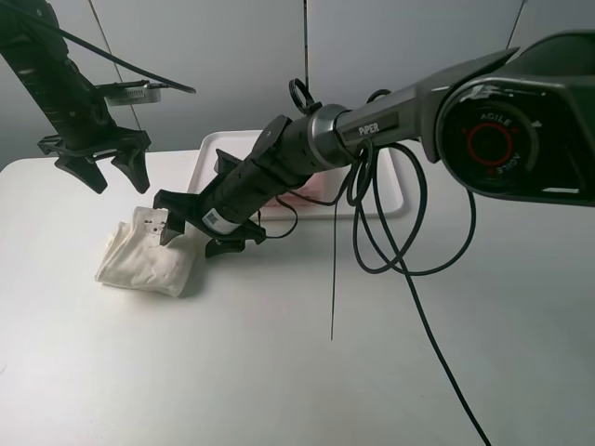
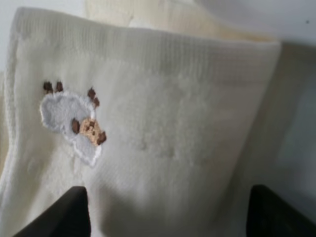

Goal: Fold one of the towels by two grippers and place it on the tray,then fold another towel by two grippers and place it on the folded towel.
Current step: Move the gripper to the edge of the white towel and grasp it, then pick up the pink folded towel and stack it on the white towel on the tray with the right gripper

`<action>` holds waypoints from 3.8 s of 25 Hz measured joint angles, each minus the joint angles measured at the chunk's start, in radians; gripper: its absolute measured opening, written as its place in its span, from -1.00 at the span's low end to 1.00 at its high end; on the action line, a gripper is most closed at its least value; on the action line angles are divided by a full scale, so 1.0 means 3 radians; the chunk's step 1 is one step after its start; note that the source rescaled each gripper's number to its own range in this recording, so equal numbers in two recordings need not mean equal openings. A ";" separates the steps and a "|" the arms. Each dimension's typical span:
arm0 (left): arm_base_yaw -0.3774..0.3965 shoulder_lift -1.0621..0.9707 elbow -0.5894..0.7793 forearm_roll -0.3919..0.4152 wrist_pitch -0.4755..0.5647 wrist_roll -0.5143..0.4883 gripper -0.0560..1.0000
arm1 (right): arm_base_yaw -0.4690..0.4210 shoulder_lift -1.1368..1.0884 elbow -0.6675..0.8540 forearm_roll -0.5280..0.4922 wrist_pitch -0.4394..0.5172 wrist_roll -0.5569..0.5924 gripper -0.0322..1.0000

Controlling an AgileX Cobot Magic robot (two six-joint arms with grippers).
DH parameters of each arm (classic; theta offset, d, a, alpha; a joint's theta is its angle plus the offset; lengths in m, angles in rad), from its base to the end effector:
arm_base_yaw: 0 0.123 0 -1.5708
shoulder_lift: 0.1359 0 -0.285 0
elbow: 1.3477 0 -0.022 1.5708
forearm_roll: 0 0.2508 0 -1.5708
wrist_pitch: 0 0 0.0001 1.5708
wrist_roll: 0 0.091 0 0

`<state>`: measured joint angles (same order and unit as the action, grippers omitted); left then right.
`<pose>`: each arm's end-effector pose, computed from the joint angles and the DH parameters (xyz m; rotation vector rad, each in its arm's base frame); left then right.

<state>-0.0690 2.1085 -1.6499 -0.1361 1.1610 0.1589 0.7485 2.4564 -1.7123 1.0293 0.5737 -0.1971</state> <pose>0.4214 -0.0405 0.1850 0.2717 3.0798 -0.1920 0.3375 0.3713 0.0692 -0.2075 2.8265 1.0981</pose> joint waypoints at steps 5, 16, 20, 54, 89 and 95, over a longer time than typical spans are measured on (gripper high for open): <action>0.0000 0.0000 0.0000 0.0000 -0.0003 0.0000 0.81 | 0.0094 0.0014 0.0000 -0.0104 -0.0136 0.0000 0.14; 0.0000 0.0000 0.0000 -0.0006 -0.0003 0.0000 0.81 | 0.0120 0.0028 0.0000 -0.0163 -0.0197 -0.0280 -0.80; 0.0000 0.0000 0.0000 -0.0006 -0.0003 0.0000 0.81 | 0.0127 -0.0131 0.0006 -0.0469 -0.0044 -0.0384 -0.80; 0.0000 0.0000 0.0000 -0.0034 0.0092 0.0143 0.81 | -0.0850 -0.1418 -0.0252 -0.2252 0.1062 -0.0006 -0.80; 0.0000 0.0000 0.0000 -0.0069 0.0154 0.0172 0.81 | -0.1387 -0.0219 -0.0718 -0.1153 0.0941 -0.0293 0.62; 0.0000 0.0000 0.0000 -0.0069 0.0157 0.0172 0.81 | -0.1387 -0.0322 -0.0718 -0.2087 0.1173 -0.0200 0.84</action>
<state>-0.0690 2.1085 -1.6499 -0.1568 1.2080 0.2104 0.3322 2.3598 -1.9278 0.4032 0.9256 -0.2569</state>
